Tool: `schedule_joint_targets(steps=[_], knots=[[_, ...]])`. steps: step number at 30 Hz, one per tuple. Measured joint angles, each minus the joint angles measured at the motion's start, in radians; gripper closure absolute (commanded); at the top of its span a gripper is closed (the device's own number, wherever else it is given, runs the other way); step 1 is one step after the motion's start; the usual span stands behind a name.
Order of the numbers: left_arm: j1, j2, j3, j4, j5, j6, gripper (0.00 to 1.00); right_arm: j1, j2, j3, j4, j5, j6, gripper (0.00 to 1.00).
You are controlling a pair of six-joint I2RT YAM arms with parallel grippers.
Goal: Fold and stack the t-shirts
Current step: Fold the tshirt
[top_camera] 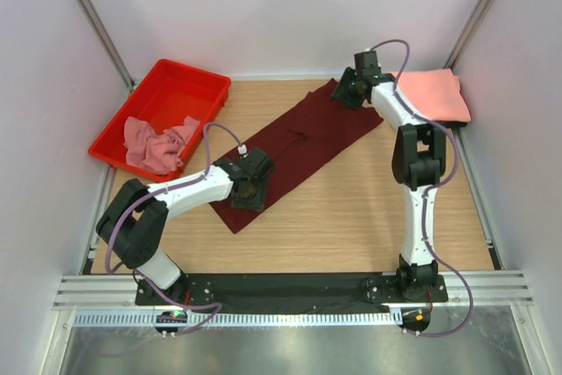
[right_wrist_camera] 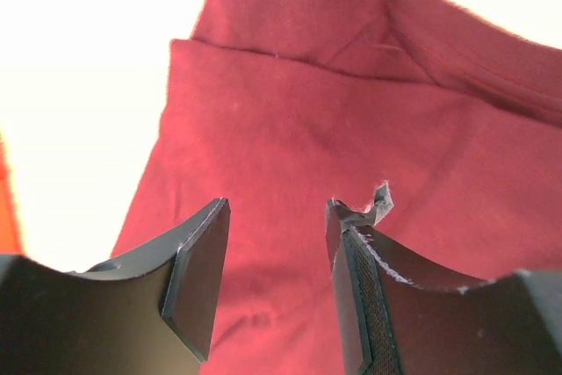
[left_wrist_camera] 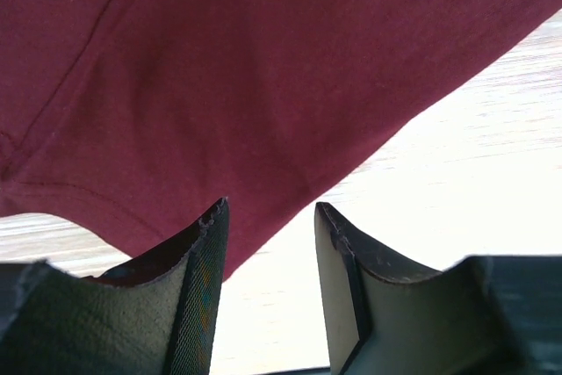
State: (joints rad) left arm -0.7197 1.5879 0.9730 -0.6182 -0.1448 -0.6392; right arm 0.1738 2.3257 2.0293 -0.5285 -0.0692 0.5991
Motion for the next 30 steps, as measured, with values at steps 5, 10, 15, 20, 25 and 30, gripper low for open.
schedule_joint_targets(steps=[5, 10, 15, 20, 25, 30], knots=[[-0.039, 0.014, 0.001, 0.000, -0.050, 0.018, 0.55, -0.077, -0.193, -0.163, 0.035, -0.021, 0.009, 0.45], [-0.068, 0.024, 0.001, 0.000, -0.079, 0.019, 0.57, -0.188, -0.293, -0.347, 0.114, -0.028, 0.020, 0.47], [-0.094, 0.053, 0.001, 0.000, -0.091, 0.015, 0.59, -0.258, -0.279, -0.475, 0.155, -0.028, 0.024, 0.50], [-0.104, 0.060, -0.003, 0.001, -0.092, 0.011, 0.63, -0.266, -0.231, -0.491, 0.204, -0.031, 0.024, 0.51], [-0.105, 0.069, -0.009, 0.001, -0.096, 0.011, 0.67, -0.266, -0.175, -0.491, 0.255, -0.037, 0.027, 0.52], [-0.105, 0.072, -0.010, 0.000, -0.110, 0.011, 0.83, -0.267, -0.169, -0.493, 0.290, -0.027, 0.025, 0.58]])
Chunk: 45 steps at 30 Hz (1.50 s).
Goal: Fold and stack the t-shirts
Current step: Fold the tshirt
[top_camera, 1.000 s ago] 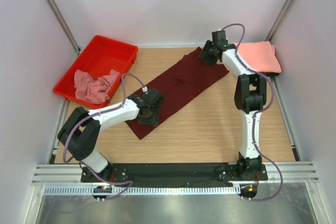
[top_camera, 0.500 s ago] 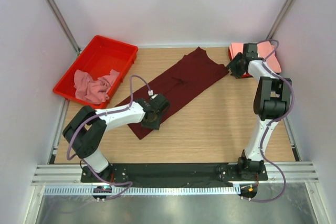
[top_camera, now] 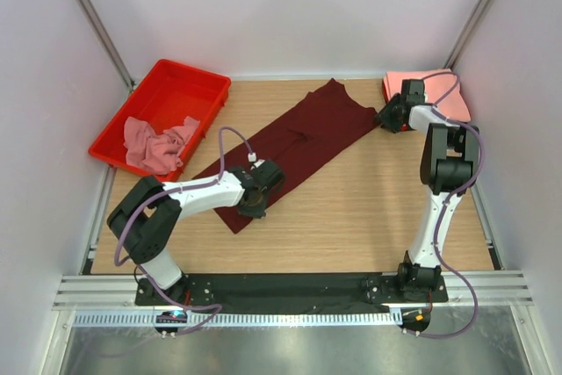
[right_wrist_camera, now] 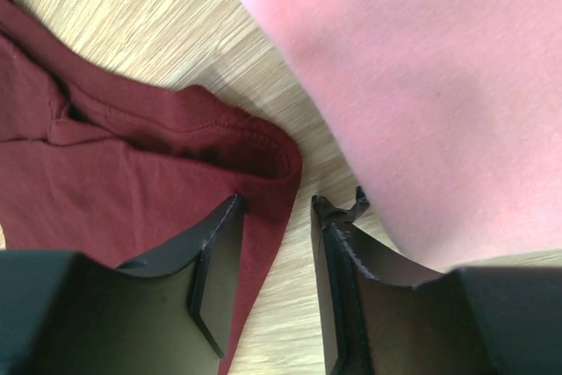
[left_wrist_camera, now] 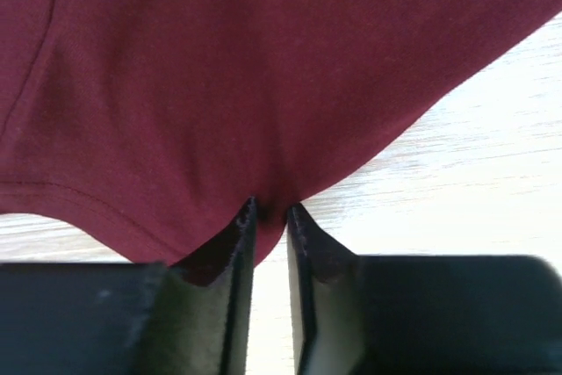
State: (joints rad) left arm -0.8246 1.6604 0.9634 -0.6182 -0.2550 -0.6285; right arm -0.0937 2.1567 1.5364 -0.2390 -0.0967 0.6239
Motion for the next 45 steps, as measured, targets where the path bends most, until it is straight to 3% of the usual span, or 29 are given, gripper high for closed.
schedule_joint_targets(steps=[4, 10, 20, 26, 30, 33, 41, 45], knots=[[0.000, 0.000, 0.000, -0.001, -0.007, 0.001, 0.99, 0.000, 0.006, 0.000, 0.010, 0.011, -0.010, 0.71], [-0.008, 0.000, 0.000, 0.001, -0.005, 0.001, 1.00, 0.000, 0.020, 0.005, 0.021, 0.018, -0.027, 0.95], [-0.077, 0.017, 0.026, 0.029, 0.083, -0.050, 1.00, 0.000, 0.130, 0.158, 0.036, -0.018, -0.051, 0.99], [-0.125, 0.084, 0.102, 0.031, 0.137, -0.123, 0.94, 0.000, 0.208, 0.279, 0.028, -0.053, -0.073, 0.89], [-0.151, 0.121, 0.148, 0.038, 0.167, -0.183, 0.72, 0.000, 0.257, 0.363, 0.016, -0.076, -0.085, 0.78], [-0.161, 0.124, 0.161, 0.031, 0.193, -0.235, 0.66, 0.000, 0.268, 0.399, -0.013, -0.082, -0.101, 0.68], [-0.152, 0.083, 0.330, -0.163, 0.108, -0.230, 0.64, 0.003, 0.203, 0.348, -0.069, -0.100, -0.081, 0.51], [-0.054, -0.006, 0.326, -0.205, 0.060, -0.180, 0.62, 0.019, 0.066, 0.239, -0.127, -0.104, -0.045, 0.47]])
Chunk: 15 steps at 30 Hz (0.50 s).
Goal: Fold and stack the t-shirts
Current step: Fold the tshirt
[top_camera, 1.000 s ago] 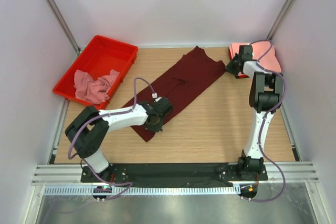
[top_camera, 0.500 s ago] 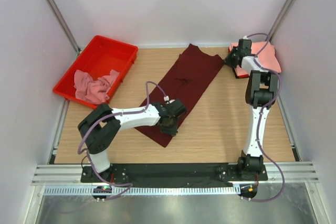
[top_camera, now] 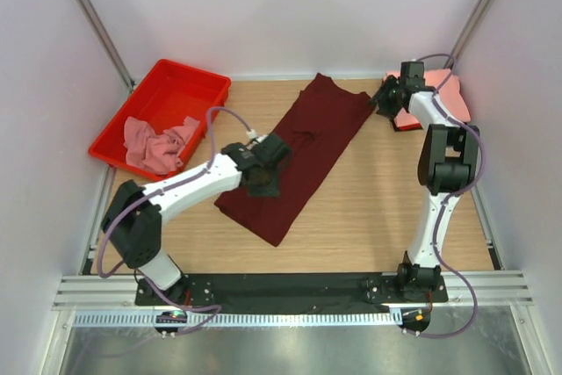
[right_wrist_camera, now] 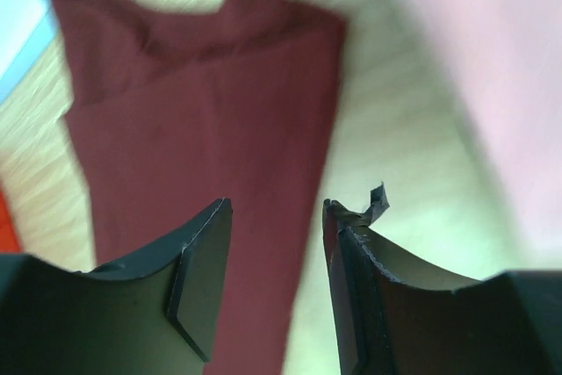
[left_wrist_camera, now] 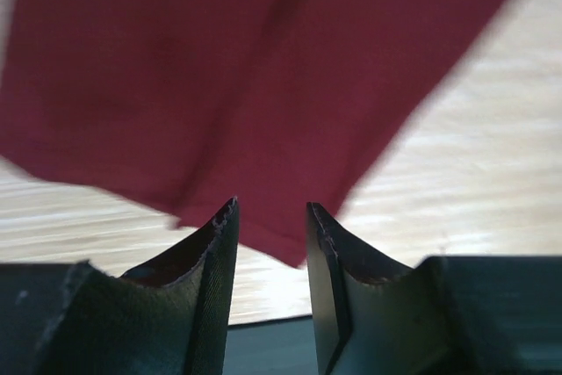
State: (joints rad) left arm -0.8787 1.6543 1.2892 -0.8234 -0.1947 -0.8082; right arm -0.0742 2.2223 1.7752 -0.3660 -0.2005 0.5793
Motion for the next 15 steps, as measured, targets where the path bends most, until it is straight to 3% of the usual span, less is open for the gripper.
schedule_joint_targets(steps=[6, 8, 11, 15], knots=[[0.271, -0.134, -0.177, 0.003, 0.047, 0.055, 0.58, 0.142, -0.323, -0.237, -0.082, 0.074, 0.062, 0.47], [0.316, -0.141, -0.197, 0.004, 0.079, 0.075, 0.58, 0.219, -0.409, -0.317, -0.090, 0.100, 0.084, 0.47], [0.308, -0.166, -0.237, 0.057, 0.170, 0.116, 0.59, 0.321, -0.507, -0.462, -0.071, 0.101, 0.112, 0.48], [0.202, -0.227, -0.265, 0.102, 0.228, 0.140, 0.64, 0.327, -0.545, -0.584, -0.066, 0.127, 0.116, 0.48]])
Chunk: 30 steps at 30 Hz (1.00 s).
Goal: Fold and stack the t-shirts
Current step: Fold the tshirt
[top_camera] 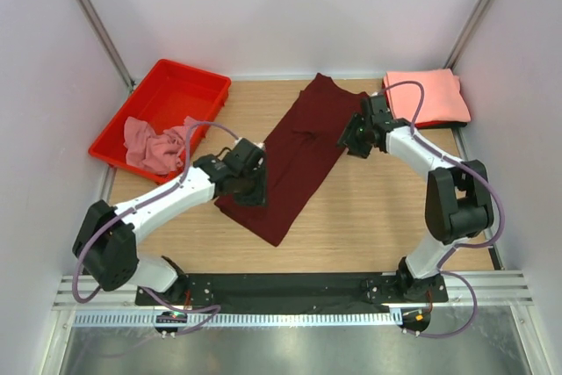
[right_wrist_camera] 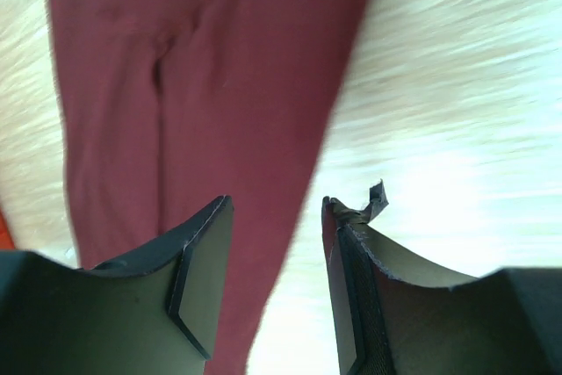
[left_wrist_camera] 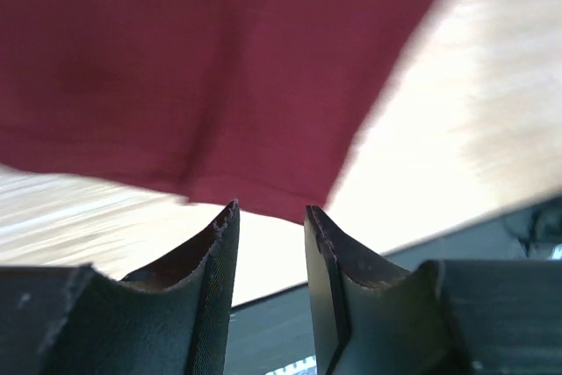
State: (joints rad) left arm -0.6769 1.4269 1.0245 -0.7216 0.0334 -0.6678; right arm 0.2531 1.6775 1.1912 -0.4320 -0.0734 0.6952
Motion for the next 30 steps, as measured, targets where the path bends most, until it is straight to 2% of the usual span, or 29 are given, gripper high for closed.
schedule_joint_targets(steps=[6, 11, 19, 24, 30], knots=[[-0.207, 0.013, 0.000, 0.092, -0.020, 0.007, 0.59, -0.100, 0.014, -0.042, 0.137, -0.016, -0.031, 0.48], [-0.355, 0.099, -0.003, 0.105, -0.125, 0.007, 0.56, -0.184, 0.133, 0.017, 0.222, -0.037, -0.051, 0.48], [-0.434, 0.139, -0.015, 0.103, -0.272, 0.008, 0.56, -0.271, 0.305, 0.124, 0.269, -0.071, -0.062, 0.47], [-0.507, 0.218, -0.015, 0.104, -0.376, 0.027, 0.56, -0.298, 0.396, 0.185, 0.322, -0.071, -0.061, 0.46], [-0.564, 0.295, 0.007, 0.103, -0.430, 0.034, 0.57, -0.313, 0.460, 0.238, 0.407, -0.079, -0.048, 0.47]])
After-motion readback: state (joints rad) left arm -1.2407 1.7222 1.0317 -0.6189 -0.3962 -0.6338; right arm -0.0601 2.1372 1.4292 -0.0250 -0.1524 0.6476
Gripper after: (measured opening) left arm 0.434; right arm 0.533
